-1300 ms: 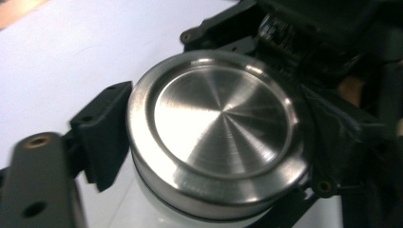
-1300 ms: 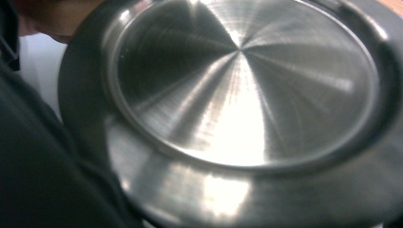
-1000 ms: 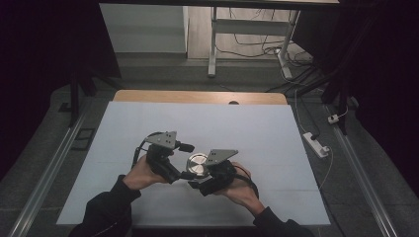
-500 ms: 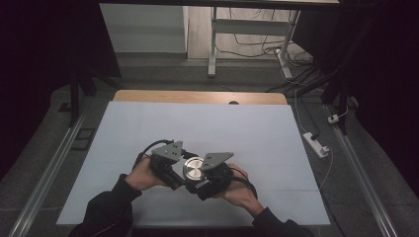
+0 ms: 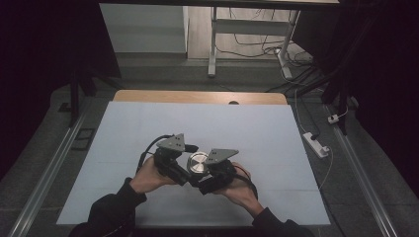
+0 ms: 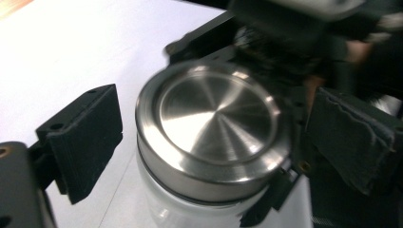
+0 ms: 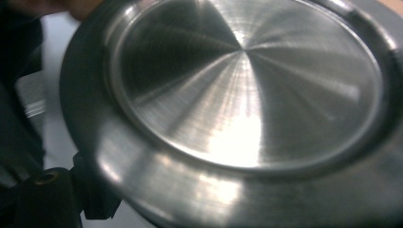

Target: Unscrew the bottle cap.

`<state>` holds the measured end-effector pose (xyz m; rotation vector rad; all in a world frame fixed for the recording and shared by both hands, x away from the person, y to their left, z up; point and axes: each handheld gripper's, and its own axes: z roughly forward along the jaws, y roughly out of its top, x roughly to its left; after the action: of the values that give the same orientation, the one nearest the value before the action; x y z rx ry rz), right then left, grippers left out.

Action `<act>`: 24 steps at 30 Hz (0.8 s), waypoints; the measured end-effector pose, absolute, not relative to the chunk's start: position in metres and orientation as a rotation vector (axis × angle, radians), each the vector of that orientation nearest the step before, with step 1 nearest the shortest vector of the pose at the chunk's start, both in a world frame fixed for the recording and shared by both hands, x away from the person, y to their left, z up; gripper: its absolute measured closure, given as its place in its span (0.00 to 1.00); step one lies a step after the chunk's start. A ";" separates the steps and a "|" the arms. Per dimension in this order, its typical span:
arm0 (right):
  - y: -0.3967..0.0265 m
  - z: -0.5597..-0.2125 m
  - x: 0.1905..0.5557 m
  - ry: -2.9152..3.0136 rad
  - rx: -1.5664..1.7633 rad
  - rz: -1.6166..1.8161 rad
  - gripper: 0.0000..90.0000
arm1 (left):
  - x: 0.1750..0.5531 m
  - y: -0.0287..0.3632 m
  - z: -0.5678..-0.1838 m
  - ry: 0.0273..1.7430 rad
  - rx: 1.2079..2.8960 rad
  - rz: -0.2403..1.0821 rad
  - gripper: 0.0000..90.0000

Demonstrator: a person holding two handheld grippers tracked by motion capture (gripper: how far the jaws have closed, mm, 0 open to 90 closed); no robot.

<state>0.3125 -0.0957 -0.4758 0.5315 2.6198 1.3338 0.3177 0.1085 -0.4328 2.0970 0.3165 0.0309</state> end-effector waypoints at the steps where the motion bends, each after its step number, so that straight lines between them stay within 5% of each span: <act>1: -0.095 -0.476 0.311 2.633 0.508 1.335 0.17 | 0.317 0.112 -0.431 0.275 2.106 0.025 0.07; 12: -0.082 -0.476 0.295 2.706 0.341 1.375 0.17 | 0.310 0.119 -0.436 0.031 2.175 0.015 0.21; 24: -0.095 -0.480 0.315 2.591 0.639 1.315 0.17 | 0.304 0.085 -0.442 0.534 2.112 0.250 0.22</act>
<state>0.3153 -0.0948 -0.4804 0.6389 2.5908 1.3151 0.3042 0.0847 -0.4422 2.1120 0.5336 0.2503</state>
